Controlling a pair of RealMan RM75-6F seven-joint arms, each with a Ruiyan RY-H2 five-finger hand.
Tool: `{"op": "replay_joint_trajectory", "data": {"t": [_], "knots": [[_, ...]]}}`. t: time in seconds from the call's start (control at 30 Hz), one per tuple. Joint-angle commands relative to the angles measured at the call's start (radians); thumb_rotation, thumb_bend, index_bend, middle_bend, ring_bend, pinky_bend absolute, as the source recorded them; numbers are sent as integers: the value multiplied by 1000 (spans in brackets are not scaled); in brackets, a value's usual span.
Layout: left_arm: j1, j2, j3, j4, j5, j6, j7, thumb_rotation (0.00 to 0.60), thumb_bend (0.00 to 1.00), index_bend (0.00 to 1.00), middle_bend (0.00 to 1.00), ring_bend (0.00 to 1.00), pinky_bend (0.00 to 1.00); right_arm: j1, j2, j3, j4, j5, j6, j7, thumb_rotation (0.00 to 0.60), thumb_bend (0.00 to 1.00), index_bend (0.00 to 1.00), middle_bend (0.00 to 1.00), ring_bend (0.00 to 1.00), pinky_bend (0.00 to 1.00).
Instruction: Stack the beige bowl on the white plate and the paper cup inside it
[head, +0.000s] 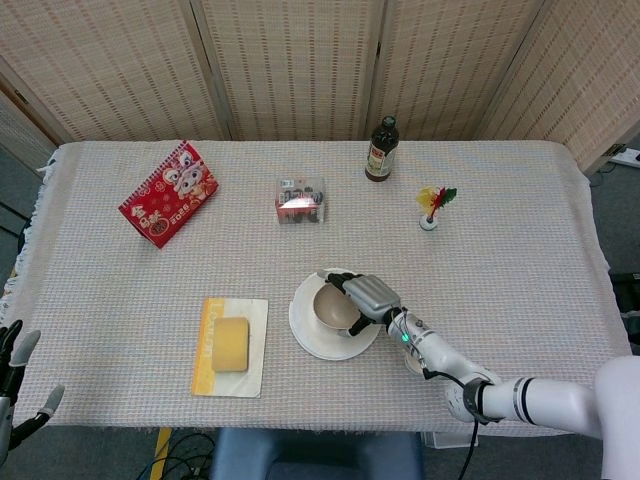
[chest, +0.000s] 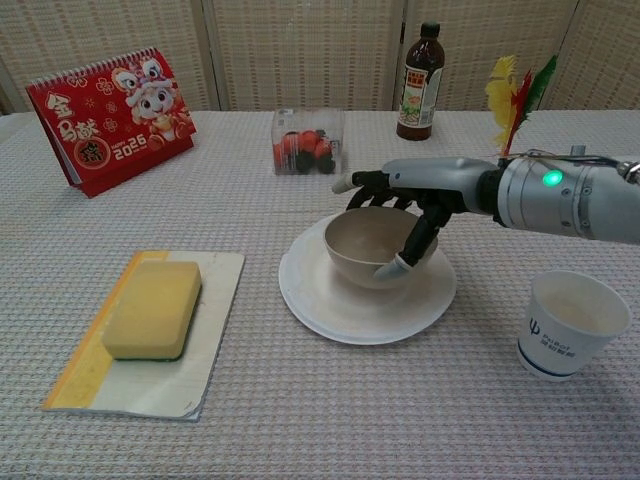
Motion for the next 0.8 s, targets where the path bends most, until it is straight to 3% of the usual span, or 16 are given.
{"op": "replay_joint_trajectory", "data": {"t": [0.03,0.17,0.33,0.4,0.8], "knots": [[2,1,-1,1,3,5,-4,600,314,0,0,0,261,4,-19,-2,17,4,0,-5,600,213,34,142,245,439],[5,1,-8,4,-6,12,-10,600,314,0,0,0,261,7,-20,1,19,3,-12,1,600,164,1,107,233,391],[4,0,-8,4,-7,7,-7,600,314,0,0,0,261,19,25,4,-10,12,-58,11,600,87,0,3,34,71],[4,-1,-9,3,-9,3,-3,600,314,0,0,0,261,22,45,3,-25,13,-69,11,600,74,0,0,2,9],[3,-2,-13,2,-18,-5,3,600,314,0,0,0,261,17,154,11,-123,-4,-73,32,600,62,0,0,0,0]]}}
